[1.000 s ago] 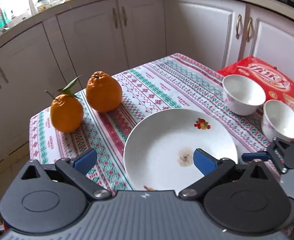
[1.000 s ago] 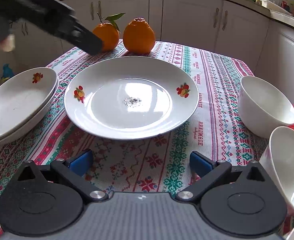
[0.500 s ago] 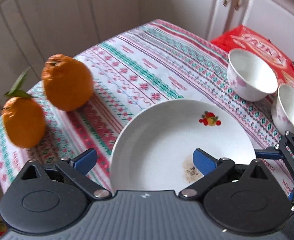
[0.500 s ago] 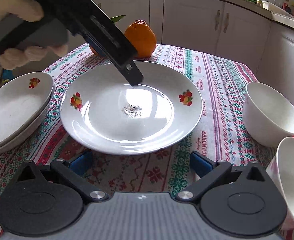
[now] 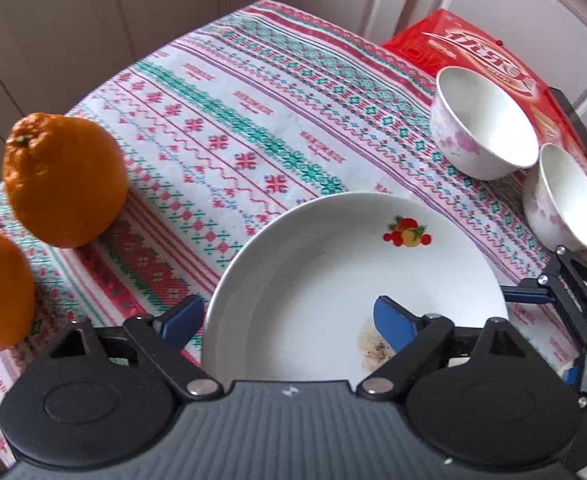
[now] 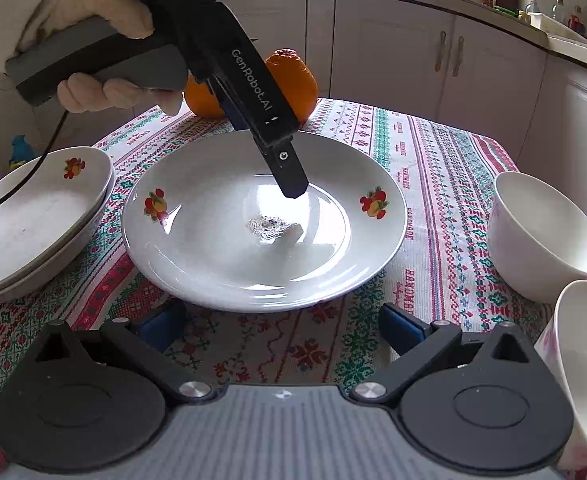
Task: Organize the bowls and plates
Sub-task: 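Lift the stained plate with the left gripper and carry it over the plate stack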
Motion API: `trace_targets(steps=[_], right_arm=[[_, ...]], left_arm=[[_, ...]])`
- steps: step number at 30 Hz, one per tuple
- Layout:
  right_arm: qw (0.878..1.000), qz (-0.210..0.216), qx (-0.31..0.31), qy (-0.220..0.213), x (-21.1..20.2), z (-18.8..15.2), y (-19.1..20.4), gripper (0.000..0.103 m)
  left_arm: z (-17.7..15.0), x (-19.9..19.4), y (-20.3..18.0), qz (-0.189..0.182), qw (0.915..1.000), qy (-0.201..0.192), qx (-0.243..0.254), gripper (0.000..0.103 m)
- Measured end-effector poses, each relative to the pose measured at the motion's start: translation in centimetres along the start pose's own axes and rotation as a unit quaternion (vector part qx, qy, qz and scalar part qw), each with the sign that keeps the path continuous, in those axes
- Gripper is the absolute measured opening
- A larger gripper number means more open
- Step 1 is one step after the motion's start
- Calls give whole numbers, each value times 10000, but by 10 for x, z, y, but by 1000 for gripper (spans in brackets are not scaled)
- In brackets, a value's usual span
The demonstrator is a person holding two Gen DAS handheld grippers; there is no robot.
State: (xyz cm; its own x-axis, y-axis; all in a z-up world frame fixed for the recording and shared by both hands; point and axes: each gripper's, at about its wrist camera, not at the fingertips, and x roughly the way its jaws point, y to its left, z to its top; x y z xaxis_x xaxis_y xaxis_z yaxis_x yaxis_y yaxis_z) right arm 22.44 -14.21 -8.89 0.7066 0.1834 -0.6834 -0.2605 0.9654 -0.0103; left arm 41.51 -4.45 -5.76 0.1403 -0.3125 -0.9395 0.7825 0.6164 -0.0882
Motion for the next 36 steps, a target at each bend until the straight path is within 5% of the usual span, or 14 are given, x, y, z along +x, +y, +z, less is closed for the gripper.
trace_targets(steps=[15,36], right_arm=[[9998,40,-161,-79,-1,3,5,92],[9993,164,-330,52,-6,5,9,86]], left_arm=[[6,6,7,-152,9995,246,91,73],[0,3,3,-242,9992,288,152,72]])
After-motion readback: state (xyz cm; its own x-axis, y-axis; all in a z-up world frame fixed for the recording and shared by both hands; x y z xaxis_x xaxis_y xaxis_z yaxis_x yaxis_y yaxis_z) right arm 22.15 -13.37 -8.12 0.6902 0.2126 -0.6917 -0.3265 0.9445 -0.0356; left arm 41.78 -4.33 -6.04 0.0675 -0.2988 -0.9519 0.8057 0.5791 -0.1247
